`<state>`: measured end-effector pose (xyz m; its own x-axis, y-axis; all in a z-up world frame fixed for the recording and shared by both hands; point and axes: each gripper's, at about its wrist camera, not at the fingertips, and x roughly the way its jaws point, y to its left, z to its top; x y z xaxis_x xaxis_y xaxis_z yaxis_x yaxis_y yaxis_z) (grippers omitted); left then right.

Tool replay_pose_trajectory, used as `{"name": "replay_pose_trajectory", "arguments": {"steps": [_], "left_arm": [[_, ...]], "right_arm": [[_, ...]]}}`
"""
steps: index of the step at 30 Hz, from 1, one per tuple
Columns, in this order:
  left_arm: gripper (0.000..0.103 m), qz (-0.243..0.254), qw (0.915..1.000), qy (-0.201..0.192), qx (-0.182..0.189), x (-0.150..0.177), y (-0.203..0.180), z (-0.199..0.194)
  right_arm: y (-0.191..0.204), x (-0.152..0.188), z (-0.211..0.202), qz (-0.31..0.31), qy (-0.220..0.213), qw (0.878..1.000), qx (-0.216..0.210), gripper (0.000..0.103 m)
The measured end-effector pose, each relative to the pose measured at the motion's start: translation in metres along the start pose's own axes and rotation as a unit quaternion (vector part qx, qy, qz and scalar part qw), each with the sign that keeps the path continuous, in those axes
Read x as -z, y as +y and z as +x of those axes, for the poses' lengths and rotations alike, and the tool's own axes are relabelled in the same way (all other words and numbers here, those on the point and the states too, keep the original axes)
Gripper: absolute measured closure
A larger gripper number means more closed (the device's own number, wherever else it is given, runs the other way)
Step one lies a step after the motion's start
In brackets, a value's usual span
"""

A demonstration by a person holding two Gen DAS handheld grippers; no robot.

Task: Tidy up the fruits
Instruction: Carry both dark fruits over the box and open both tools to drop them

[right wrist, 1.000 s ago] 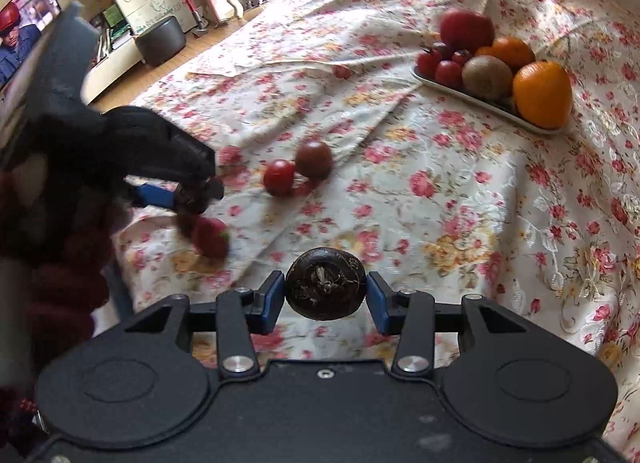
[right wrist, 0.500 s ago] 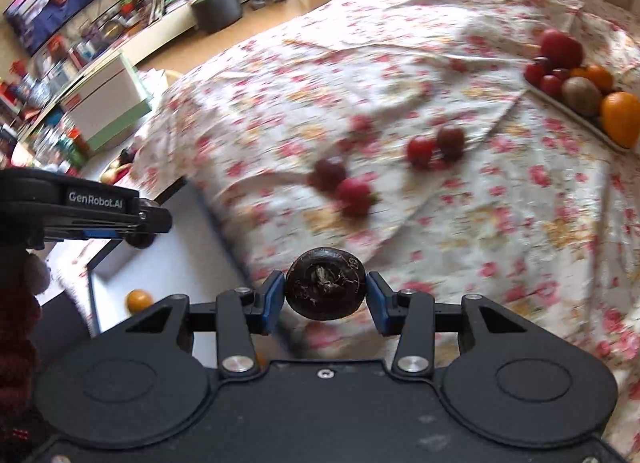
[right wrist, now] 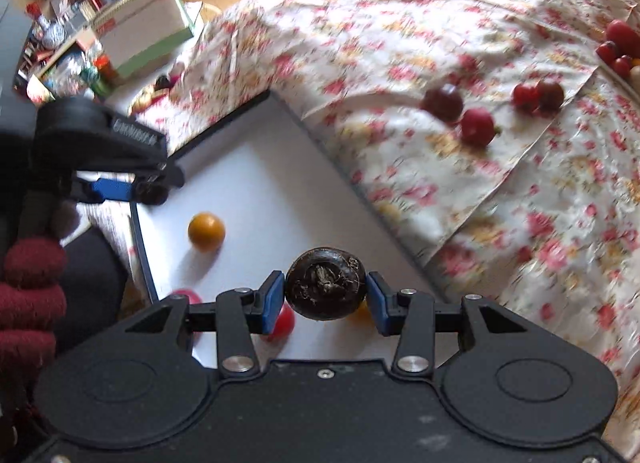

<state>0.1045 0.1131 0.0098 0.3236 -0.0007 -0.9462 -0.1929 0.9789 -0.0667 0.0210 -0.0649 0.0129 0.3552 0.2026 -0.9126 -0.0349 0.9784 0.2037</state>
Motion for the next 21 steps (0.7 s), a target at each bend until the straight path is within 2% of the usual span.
{"name": "replay_pose_trajectory", "arguments": {"steps": [3,9,14,21], "left_arm": [[0.055,-0.003,0.9998,0.014,-0.012,0.001,0.002,0.008],[0.055,-0.026,0.9983,0.052,-0.007,-0.004,0.005,0.025],[0.054,-0.022,0.9982,0.055,-0.014,-0.006,0.000,0.027],[0.054,-0.030,0.9979,0.057,-0.002,-0.007,0.004,0.027]], "right_arm": [[0.011,0.004,0.015,-0.005,0.017,1.000,0.008,0.057],[0.028,0.000,0.036,-0.017,0.032,0.999,0.014,0.057],[0.030,-0.008,0.049,-0.008,0.036,0.999,0.018,0.057],[0.027,-0.009,0.058,0.001,0.042,0.999,0.019,0.057]]}}
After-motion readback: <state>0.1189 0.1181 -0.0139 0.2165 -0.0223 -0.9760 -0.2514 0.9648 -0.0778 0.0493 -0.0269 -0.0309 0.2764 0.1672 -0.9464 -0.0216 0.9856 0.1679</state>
